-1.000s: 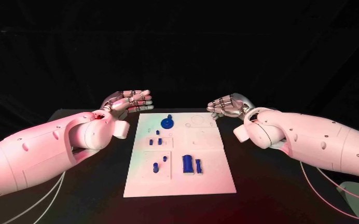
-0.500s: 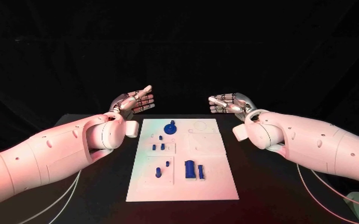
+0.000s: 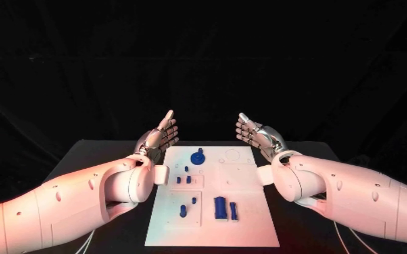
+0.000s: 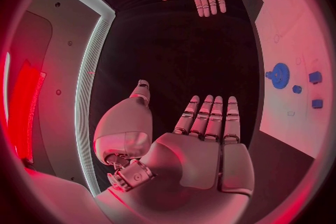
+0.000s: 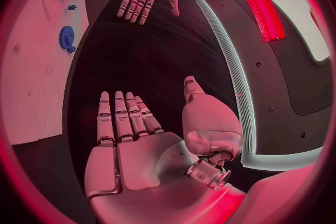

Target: Assemble the parts on the task board

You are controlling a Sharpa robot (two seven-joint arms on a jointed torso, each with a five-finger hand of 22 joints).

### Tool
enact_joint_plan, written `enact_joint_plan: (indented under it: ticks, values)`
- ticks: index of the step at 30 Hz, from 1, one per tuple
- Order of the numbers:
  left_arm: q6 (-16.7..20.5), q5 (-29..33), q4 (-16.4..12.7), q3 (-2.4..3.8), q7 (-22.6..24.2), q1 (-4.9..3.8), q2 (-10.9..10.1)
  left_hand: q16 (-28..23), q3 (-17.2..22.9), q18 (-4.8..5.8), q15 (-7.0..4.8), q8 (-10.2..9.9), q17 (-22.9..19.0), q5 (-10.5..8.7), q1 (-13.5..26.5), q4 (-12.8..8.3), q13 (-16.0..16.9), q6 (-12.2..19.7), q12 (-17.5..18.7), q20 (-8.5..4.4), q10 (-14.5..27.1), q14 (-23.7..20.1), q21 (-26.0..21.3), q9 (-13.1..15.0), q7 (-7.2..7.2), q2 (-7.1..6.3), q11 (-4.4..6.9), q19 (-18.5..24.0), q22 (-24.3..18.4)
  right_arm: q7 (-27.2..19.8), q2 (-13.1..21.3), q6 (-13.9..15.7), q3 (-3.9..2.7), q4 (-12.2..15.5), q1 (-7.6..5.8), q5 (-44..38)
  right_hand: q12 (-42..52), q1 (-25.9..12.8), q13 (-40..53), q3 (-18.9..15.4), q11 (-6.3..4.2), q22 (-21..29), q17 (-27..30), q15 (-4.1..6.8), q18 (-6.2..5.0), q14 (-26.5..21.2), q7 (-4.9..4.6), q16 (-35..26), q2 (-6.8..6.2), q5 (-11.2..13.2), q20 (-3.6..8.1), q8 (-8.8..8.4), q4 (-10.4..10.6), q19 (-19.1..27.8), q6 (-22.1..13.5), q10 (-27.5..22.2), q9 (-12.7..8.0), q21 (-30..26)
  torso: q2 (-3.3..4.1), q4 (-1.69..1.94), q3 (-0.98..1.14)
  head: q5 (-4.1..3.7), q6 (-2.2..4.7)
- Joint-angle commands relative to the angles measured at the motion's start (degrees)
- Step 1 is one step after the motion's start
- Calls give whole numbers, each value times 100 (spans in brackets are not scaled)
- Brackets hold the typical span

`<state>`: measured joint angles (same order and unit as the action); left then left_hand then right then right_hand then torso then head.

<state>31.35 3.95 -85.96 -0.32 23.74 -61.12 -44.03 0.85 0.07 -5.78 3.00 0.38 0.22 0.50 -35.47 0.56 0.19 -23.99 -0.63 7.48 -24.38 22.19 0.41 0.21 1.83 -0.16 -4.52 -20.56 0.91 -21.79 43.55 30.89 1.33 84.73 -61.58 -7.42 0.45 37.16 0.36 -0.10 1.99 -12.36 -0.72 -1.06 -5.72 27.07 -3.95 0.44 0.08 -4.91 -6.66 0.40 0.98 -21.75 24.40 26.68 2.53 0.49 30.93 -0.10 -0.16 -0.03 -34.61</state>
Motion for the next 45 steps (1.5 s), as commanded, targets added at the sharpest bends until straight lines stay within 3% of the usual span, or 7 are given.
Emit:
enact_joint_plan:
  ticks: [1,2,3,4,6,7,45]
  values:
    - [981,-322,-213,21,497,44,-31,-85,-7,173,-300,-38,-22,-50,1161,-56,-19,784,63,-246,797,-729,-41,-21,-183,16,452,672,-91,-633,59,995,-62,261,67,565,-45,-1216,-36,10,-199,404,72,106,572,-887,395,-44,-8,491,218,-40,-98,710,-798,-872,-253,-49,25,10,16,3,23]
    - [1057,-341,-261,24,524,57,-40,-85,-7,578,-300,-38,-22,-50,1254,-56,-19,849,63,-264,863,-785,-41,-21,-183,16,452,728,-91,-674,73,1076,-79,325,85,608,-45,-1313,-36,10,-199,437,72,106,572,-958,395,-44,-8,491,236,-40,-98,769,-861,-944,-253,-49,25,10,16,3,23]
    - [1125,-357,-304,27,549,69,-48,-85,-7,578,-300,-38,-22,-50,1349,-56,-19,913,63,-285,927,-843,-41,-21,-183,16,452,781,-91,-711,85,1148,-95,383,102,647,-45,-1407,-36,10,-199,468,72,106,572,-1026,395,-44,-8,491,250,-40,-98,825,-925,-1010,-253,-49,25,10,16,3,23]
    - [1179,-371,-338,29,569,79,-55,-85,-7,578,-300,-38,-22,-50,1435,-56,-19,971,63,-304,987,-899,-41,-21,-183,16,452,830,-91,-741,94,1206,-108,429,115,679,-45,-1502,-36,10,-199,500,72,106,572,-1096,395,-44,-8,491,666,-40,-98,882,-987,-1079,-253,-49,25,10,16,3,23]
    - [1251,-389,-384,31,596,92,-63,-85,-7,578,-300,-38,-22,-50,1602,-56,-19,1084,63,-337,1100,-1004,-41,-21,-183,16,452,928,-91,-783,108,1288,-126,494,134,723,-45,-1672,-36,10,-199,556,72,106,572,-1217,395,-44,-8,491,666,-40,-98,977,-1100,-1201,-253,-49,25,10,16,3,23]
    - [1270,-393,-395,32,603,95,-65,-85,-7,578,-300,-38,-22,-50,1687,-56,-19,1141,63,-748,1160,-1057,-41,-21,-183,16,452,977,-91,-794,112,1311,-130,513,139,736,-45,-1761,-36,10,-199,586,72,106,572,-1283,395,-44,-8,491,666,-40,-98,1027,-1158,-1264,-253,-49,25,10,16,3,23]
    - [1276,-395,-399,32,605,96,-66,-85,-7,578,-300,-38,-22,-50,3547,-56,-19,2399,63,-748,2438,-2219,-41,-21,-183,16,452,2056,-91,-800,114,1323,-133,522,142,742,-45,-3716,-36,10,-199,1236,72,106,572,-2707,395,-44,-8,491,666,-40,-98,2175,-2440,-2668,-253,-49,25,10,16,3,23]
